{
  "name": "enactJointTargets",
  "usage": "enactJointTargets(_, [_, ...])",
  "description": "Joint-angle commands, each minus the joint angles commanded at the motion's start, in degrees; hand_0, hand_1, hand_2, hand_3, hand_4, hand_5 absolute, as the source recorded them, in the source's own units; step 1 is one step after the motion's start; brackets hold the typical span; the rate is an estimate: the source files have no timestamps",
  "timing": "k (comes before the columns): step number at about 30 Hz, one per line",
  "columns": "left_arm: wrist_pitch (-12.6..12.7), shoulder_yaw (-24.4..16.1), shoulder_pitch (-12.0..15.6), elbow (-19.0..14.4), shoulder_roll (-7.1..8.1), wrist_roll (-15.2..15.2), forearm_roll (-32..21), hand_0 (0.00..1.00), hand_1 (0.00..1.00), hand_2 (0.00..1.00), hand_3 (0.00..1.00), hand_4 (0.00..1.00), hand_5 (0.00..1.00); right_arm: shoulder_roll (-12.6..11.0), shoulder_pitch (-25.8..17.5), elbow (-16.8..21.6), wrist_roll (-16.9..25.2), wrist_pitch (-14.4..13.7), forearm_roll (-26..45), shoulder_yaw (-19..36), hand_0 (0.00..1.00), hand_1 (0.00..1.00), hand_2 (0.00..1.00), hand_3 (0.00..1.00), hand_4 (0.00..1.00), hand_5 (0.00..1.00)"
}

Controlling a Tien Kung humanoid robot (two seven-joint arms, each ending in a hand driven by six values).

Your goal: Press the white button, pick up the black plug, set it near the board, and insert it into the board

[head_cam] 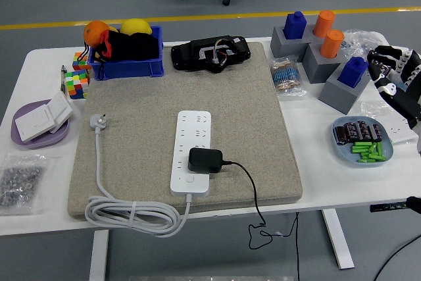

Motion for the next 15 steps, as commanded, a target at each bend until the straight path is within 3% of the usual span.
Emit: enactJointTargets(15, [-0.04,-0.58,0.43,0.00,-0.03,0.04,0.71,0.829,0.796,0.772,0.802,0.597,0.485,0.20,-0.39,0.16,0.02,-0.01,-0.05,0.12,0.810,0.681,0.706,0.654,0.821,0.430])
